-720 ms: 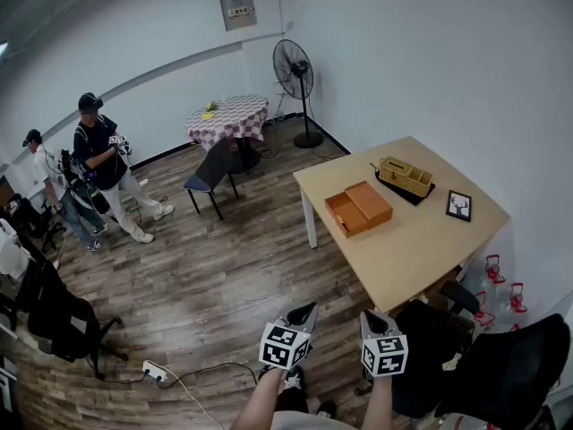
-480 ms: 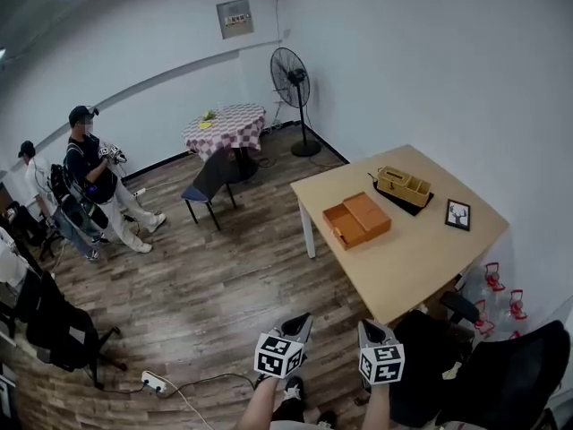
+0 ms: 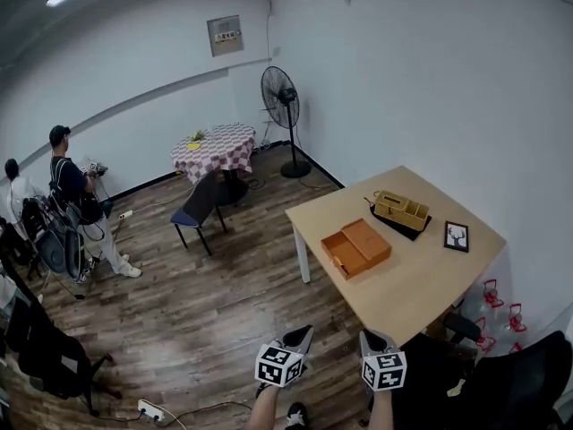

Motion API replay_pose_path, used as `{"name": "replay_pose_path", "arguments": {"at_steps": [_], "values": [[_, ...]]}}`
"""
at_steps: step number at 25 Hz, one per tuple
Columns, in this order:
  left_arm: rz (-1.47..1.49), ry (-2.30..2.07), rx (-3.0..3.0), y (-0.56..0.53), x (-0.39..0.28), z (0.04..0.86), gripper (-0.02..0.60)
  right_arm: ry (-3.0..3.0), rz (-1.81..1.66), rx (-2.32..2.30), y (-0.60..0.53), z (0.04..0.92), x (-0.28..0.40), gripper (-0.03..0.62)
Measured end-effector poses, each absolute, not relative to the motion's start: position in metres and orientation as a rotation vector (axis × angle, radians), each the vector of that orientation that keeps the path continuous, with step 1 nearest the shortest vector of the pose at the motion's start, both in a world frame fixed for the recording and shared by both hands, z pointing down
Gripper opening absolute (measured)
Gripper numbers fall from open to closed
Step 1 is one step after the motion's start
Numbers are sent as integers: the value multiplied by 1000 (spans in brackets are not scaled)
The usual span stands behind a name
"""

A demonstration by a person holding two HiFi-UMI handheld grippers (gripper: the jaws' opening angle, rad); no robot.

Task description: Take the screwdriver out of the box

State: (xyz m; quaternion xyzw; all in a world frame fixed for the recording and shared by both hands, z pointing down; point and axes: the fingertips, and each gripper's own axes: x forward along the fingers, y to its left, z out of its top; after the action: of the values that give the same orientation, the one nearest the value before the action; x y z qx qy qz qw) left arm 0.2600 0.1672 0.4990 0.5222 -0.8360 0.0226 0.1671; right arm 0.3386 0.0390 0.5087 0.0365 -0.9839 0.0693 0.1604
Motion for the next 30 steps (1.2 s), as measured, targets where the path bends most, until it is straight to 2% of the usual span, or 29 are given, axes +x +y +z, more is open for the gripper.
{"name": "replay_pose_path", "arguments": {"at_steps": [13, 24, 30], "values": [[-49, -2284, 1592, 202, 148, 503, 52, -2856, 382, 222, 48, 520, 249, -2], [-52, -2285, 1592, 216, 79, 509, 54, -2785, 246, 200, 39, 530, 193, 0], [22, -2241, 1594, 187, 32, 527, 54, -2769, 287, 204, 6, 544, 137, -1]]}}
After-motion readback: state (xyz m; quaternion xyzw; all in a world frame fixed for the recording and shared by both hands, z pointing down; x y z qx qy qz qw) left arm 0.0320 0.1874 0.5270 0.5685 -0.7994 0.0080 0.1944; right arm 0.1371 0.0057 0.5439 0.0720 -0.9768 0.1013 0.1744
